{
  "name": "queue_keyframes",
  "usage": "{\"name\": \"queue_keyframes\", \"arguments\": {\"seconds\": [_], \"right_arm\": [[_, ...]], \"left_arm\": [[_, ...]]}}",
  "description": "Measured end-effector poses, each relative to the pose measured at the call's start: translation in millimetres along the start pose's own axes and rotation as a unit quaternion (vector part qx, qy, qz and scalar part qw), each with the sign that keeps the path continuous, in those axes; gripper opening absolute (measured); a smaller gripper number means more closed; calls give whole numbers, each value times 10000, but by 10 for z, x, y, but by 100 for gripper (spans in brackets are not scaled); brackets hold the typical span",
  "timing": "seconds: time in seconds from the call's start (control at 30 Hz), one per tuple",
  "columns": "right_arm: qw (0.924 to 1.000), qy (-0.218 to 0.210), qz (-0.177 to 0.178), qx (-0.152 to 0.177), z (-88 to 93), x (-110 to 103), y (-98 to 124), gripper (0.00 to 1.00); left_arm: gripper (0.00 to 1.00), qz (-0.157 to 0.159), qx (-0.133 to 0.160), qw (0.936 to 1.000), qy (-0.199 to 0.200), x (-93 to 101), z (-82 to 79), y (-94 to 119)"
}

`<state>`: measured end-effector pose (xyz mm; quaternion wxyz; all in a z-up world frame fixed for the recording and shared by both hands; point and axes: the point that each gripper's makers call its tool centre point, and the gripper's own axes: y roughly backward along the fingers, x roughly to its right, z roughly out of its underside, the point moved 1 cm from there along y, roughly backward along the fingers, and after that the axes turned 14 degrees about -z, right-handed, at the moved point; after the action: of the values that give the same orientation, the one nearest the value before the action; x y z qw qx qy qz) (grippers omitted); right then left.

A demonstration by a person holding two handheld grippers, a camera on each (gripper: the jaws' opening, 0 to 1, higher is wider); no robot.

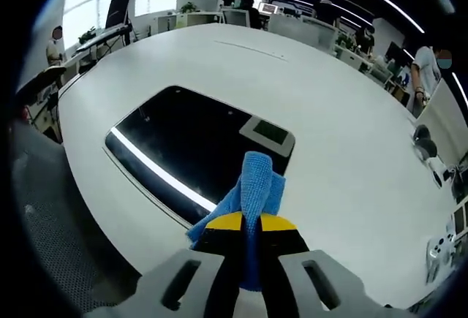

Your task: Wipe the mirror surface with the cleaning cloth until all visible marks leave the cleaned area.

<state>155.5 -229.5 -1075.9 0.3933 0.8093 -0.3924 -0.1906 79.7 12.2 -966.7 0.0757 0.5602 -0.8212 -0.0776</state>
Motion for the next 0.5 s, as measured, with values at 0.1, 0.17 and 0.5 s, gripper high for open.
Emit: {"name": "queue_keyframes", "arguments": {"seconds": [0.1,0.17,0.5], "right_arm": [[9999,108,19,62,6,-10,2,0],[9997,189,36,126,6,-9,-1,0],[9994,-6,85,322,-25,-13,-5,0]], "left_arm": [[88,14,-6,10000,2,4,1,2],[87,13,2,10000,7,3,-3,1],[88,8,-37,10000,-7,3,5,1]]}}
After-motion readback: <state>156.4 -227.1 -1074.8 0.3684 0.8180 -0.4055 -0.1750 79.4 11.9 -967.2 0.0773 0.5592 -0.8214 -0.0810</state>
